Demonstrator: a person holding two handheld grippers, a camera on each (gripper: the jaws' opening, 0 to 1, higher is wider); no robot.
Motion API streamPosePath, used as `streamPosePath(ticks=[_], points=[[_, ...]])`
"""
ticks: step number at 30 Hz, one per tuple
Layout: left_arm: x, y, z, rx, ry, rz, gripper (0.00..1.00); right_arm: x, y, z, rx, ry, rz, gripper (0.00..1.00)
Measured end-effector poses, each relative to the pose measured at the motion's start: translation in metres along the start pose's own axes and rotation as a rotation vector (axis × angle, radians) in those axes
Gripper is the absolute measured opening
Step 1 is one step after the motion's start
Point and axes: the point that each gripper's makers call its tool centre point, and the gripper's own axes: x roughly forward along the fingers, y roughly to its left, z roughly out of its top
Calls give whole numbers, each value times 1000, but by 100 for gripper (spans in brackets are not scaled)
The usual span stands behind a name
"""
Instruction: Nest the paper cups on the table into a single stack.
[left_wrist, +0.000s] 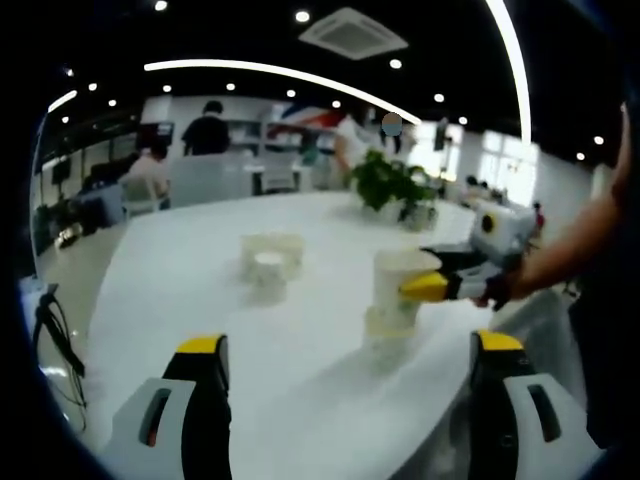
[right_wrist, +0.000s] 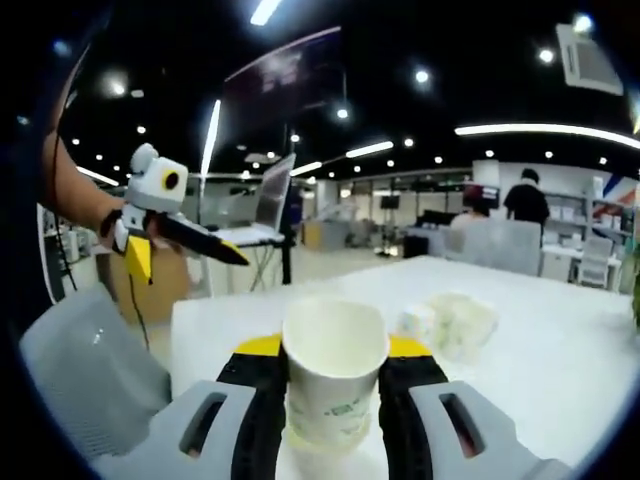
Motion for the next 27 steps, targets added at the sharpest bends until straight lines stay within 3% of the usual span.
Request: streamPosePath(ticks=[19, 27], points=[[-2, 1, -1, -3, 5, 0, 99, 5, 6, -38, -1, 103, 6, 34], [-1, 2, -1, -10, 4, 2, 99, 4, 8, -54, -7, 162, 11, 39]])
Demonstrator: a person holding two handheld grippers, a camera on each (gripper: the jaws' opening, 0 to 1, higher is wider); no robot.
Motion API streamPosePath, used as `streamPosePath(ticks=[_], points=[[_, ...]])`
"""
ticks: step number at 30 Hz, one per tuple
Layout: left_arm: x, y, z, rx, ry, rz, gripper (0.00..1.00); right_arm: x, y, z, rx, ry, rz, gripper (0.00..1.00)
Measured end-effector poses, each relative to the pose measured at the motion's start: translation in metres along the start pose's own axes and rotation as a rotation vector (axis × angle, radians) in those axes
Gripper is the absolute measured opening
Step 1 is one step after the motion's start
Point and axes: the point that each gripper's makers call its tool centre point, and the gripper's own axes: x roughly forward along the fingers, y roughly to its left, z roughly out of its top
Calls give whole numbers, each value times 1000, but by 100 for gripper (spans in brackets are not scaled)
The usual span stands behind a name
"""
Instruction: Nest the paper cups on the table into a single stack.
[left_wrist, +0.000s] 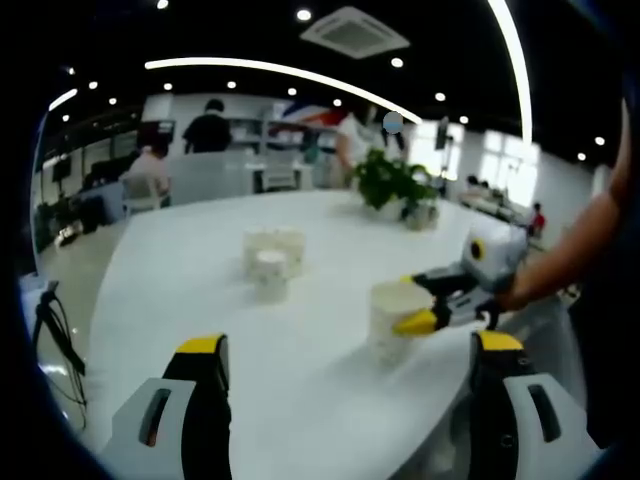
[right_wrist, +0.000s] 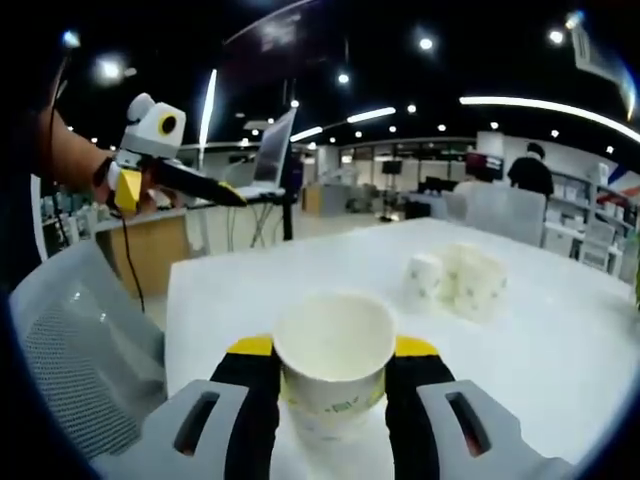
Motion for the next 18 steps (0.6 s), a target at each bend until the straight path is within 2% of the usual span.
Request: streamPosePath(ticks=[5, 10, 13, 15, 18], points=[[2, -1, 0, -3, -1, -2, 99, 0, -1, -1, 4, -2, -1, 41], [3, -2, 0, -4, -3, -2, 99, -1, -2, -1, 26, 14, 11, 46], [4, -1, 1, 0, -6, 0, 99, -5, -3, 10, 66, -5, 26, 53], [5, -1, 5, 2, -26, 3, 99, -6, -8, 12, 80, 14, 21, 59], [9, -1, 7, 9, -27, 2, 99, -11, -14, 24, 73, -3, 18, 59]])
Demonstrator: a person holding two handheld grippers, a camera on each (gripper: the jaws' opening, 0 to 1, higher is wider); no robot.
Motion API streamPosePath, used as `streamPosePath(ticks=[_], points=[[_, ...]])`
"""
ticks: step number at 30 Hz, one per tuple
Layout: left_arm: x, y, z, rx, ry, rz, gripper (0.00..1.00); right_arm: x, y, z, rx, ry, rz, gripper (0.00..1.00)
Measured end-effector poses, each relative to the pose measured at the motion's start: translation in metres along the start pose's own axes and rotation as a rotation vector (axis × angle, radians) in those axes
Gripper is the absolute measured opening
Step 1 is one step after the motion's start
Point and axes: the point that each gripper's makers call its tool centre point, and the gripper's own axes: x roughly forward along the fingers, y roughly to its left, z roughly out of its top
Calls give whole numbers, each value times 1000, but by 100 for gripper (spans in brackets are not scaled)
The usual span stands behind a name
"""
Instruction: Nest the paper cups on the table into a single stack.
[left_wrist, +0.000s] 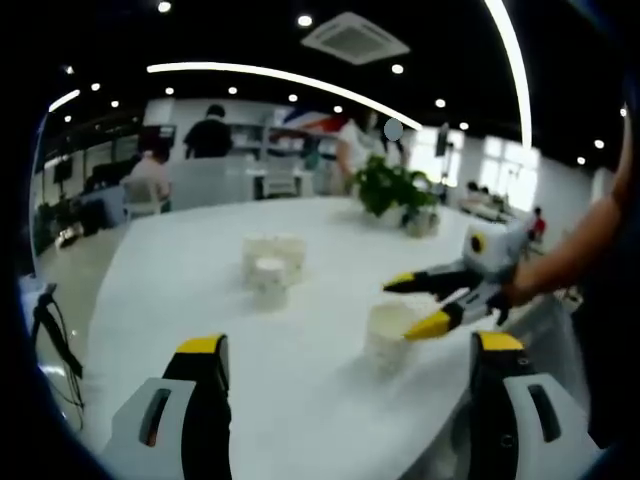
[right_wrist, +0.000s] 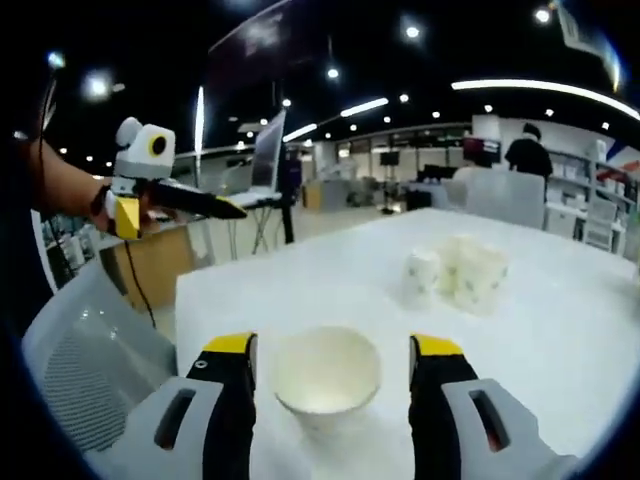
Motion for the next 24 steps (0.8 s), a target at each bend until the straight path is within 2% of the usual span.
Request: streamPosePath(ticks=[3, 7, 10, 13, 16, 18, 19, 21, 24], points=[[2, -1, 2, 2, -6, -7, 99, -6, -6, 13, 23, -14, 2, 63], [7, 0, 5, -4, -27, -11, 99, -18, -16, 32, -6, -27, 3, 71], [10, -1, 5, 2, -22, -17, 99, -27, -25, 38, -15, -24, -5, 81], [12, -1, 7, 4, -29, -21, 99, -39, -38, 42, -15, -34, -29, 85], [13, 2, 8, 8, -31, -14, 99, -48, -48, 42, -11, -36, -51, 90], [13, 8, 9, 24, -46, 14, 99, -54, -54, 41, -9, -34, -69, 95], [13, 14, 14, 36, -90, 35, 99, -59, -57, 39, -13, -32, -79, 97], [11, 16, 14, 6, -107, 36, 99, -68, -62, 36, -11, -25, -85, 100], [13, 21, 9, -11, -100, 42, 99, -82, -71, 31, -11, -15, -105, 100]])
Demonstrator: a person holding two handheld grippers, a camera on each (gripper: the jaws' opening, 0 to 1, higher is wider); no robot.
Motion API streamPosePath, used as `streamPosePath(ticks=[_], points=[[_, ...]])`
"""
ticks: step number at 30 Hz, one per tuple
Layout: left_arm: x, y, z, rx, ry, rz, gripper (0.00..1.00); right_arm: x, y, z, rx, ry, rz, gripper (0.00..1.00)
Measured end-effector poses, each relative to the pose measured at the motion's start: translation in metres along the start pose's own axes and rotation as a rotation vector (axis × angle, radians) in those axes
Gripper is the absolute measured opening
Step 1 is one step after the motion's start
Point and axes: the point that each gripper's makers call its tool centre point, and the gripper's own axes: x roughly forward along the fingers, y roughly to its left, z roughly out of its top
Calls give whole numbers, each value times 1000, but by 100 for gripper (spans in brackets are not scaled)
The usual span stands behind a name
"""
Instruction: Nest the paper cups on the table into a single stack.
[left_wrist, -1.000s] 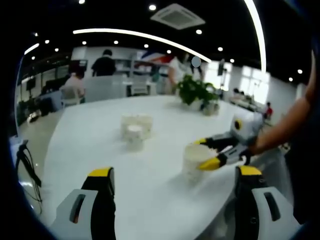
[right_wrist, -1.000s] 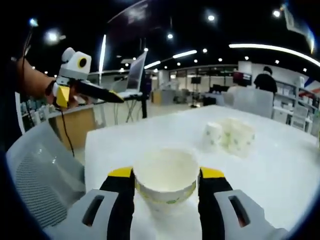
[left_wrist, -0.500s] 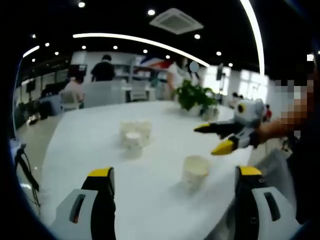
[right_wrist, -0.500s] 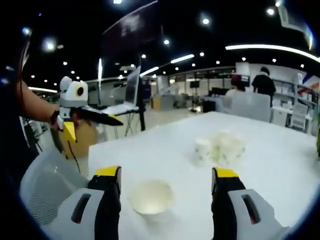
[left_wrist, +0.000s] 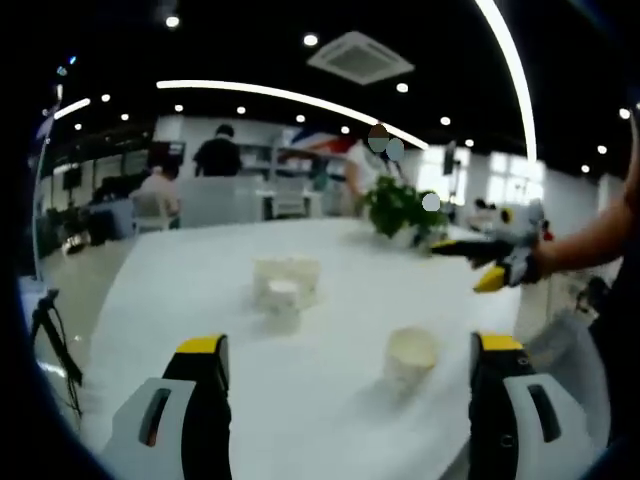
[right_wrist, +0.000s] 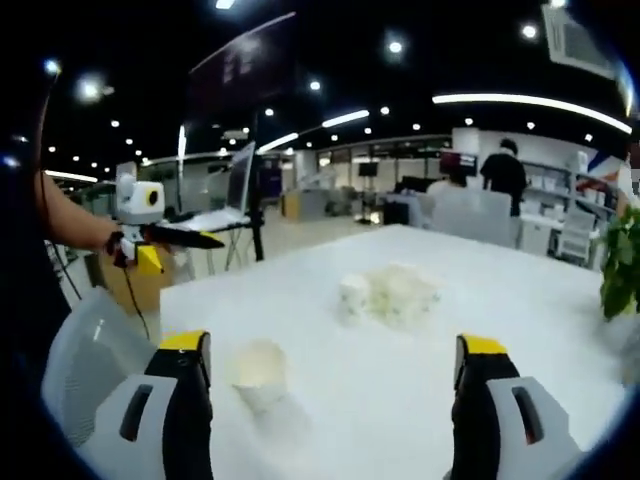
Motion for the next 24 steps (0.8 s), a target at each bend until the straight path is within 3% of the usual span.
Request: streamPosePath(ticks=[5, 9, 17, 24], points=[[1, -2, -3, 14, 17, -5, 99, -18, -11, -5, 9, 3, -31, 100], [4, -9, -9, 112, 61, -29, 99, -29, -15, -9, 7, 2, -48, 100], [9, -18, -12, 124, 77, -62, 99, -42, -23, -9, 20, -20, -80, 100], [7, -12, -8, 67, 61, -49, 99, -45, -26, -9, 29, -25, -87, 100]])
